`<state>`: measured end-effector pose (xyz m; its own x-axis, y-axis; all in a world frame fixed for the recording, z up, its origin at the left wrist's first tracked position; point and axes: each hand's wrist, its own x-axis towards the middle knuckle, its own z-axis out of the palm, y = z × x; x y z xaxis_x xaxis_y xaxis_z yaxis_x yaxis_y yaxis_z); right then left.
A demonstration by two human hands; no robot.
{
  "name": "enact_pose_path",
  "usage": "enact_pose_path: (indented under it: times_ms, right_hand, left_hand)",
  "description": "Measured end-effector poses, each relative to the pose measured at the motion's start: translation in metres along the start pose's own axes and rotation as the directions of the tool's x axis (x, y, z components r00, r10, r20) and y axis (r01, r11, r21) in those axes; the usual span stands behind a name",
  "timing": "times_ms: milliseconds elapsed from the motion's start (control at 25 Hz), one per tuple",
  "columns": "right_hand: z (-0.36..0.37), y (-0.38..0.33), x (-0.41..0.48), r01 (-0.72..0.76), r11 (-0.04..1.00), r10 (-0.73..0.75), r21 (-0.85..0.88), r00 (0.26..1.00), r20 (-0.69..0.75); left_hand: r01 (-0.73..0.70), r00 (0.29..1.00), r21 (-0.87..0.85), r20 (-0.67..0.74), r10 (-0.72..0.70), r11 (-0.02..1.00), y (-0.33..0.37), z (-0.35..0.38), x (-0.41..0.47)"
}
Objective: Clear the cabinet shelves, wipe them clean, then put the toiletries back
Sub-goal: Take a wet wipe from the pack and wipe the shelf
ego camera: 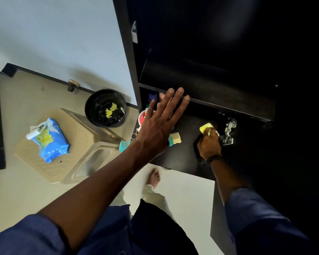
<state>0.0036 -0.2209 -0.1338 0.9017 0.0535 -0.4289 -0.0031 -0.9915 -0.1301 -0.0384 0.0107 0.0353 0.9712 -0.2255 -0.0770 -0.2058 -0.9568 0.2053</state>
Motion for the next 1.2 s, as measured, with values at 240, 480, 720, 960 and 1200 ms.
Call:
enact_pose_path:
  times_ms: [240,480,720,960,1200]
  right_hand:
    - [-0.025,-0.028,0.063,-0.033,0.997,0.030,0.075,0.999,0.036]
    - [0.019,-0.033,-0.033,0.152,0.983,-0.141,0.097,0.983,-0.119]
    - [0.022,0.014,-0.052,-0.087,0.983,0.098,0.164,0.993,-0.064]
    - [0.023,-0.027,-0.032,-0.091,0.965,0.102,0.247,0.994,-0.033]
    - [0.084,-0.051,-0.152,0.157,0.969,-0.134,0.190,0.982,-0.130]
  left_hand:
    - [0.004,1.000,-0.003,-0.005,-0.004,1.000,0.001,0.000,0.000]
    - [-0.002,0.999,-0.002,-0.048,0.002,1.000,0.000,0.005,-0.001]
    - [-0.015,1.000,-0.052,-0.018,0.014,0.999,0.000,0.002,-0.001]
    - [-0.045,0.995,-0.091,-0.092,0.037,0.995,-0.002,0.004,-0.001]
    - [-0.092,0.990,-0.110,-0.120,0.078,0.990,-0.009,0.004,-0.001]
